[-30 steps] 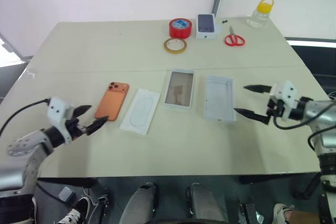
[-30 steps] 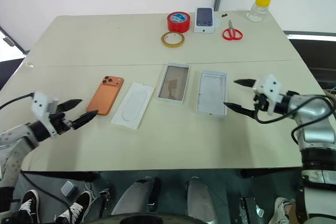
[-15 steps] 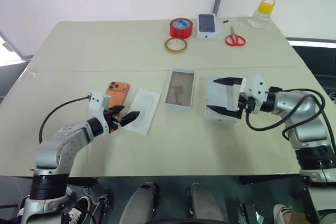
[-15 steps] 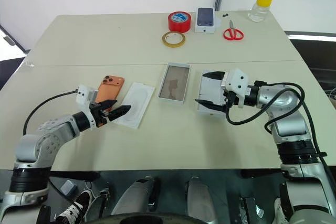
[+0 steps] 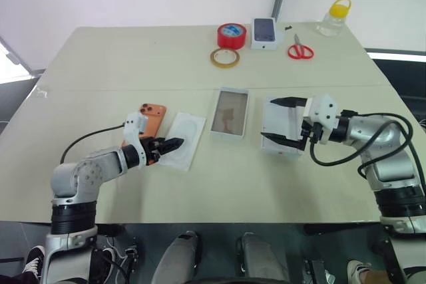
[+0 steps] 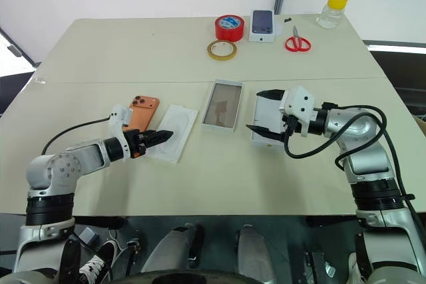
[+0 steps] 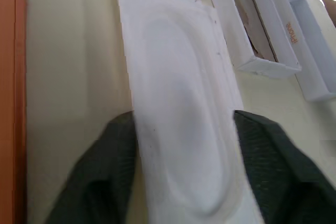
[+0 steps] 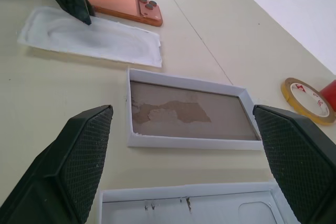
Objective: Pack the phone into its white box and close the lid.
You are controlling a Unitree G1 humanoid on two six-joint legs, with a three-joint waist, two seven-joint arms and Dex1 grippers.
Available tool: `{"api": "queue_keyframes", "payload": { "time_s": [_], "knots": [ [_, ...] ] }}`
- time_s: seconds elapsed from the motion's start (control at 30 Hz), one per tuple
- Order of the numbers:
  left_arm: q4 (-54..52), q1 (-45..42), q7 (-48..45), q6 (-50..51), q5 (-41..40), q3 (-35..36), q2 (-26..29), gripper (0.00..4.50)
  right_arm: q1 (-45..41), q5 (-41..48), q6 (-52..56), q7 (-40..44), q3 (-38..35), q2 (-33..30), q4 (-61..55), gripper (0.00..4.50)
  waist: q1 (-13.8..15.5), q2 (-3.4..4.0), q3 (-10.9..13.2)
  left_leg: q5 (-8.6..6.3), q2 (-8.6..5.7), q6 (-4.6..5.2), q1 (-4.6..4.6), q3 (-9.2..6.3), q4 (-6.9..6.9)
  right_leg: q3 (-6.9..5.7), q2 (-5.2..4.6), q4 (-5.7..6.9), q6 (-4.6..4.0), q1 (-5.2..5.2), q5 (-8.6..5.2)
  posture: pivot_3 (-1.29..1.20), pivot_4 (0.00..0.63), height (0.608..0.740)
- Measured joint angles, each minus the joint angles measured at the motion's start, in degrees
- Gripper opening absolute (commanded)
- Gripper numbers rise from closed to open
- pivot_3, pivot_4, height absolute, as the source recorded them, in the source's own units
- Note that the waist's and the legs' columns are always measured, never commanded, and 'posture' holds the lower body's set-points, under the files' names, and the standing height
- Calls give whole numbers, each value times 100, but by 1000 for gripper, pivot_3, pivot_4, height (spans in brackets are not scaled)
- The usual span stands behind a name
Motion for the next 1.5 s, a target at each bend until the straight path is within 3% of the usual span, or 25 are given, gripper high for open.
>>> {"api": "queue_keyframes", "payload": {
  "time_s": [0.4,0.57,0.73,0.93,1.17,1.33,1.43,1.5],
  "knots": [
    [-15,6,144,185,-84,40,-96,1686,-1,0,36,-27,0,0,-100,4500,0,1,-1,0,0,-1,1,0,-1,0,0,0,0,2,0,0,150,740],
    [-6,70,253,207,-126,104,-193,18,-18,-2,247,-54,77,18,-121,4500,-1,0,-2,1,0,-1,1,0,0,1,-1,-1,0,2,0,0,150,740],
    [3,93,262,119,-123,92,-278,18,-24,-492,786,-309,684,137,-149,4500,-1,-1,-3,4,0,-7,1,0,-1,1,-1,0,0,0,0,0,150,740],
    [131,-37,321,21,-129,138,-352,18,-464,-789,1334,-641,1123,718,-72,4500,-5,-3,-2,15,0,-25,1,-1,-1,0,0,3,0,-2,0,0,150,740],
    [204,-322,428,-125,-125,461,5,18,-1026,-1144,1648,-1120,1477,1492,463,4500,-44,-11,1,31,4,-53,-3,-2,-13,2,6,8,-1,-17,1,0,150,740],
    [178,-342,579,-247,-134,618,-38,18,-1144,-1365,1890,-1049,1870,1723,868,4500,-20,-13,2,31,1,-52,-6,-2,-6,1,5,6,-1,-15,1,0,150,740],
    [113,-305,693,-241,-204,649,-182,0,-1384,-1517,2009,-1042,1991,1811,1323,3613,-25,-13,2,31,1,-53,-6,-2,-8,1,5,7,-1,-17,1,0,150,740],
    [72,-258,727,-256,-227,652,-204,0,-1448,-1545,1999,-987,2006,1829,1491,2624,-30,-14,2,31,2,-53,-6,-2,-10,1,6,7,-1,-18,1,0,150,740]
  ]
}}
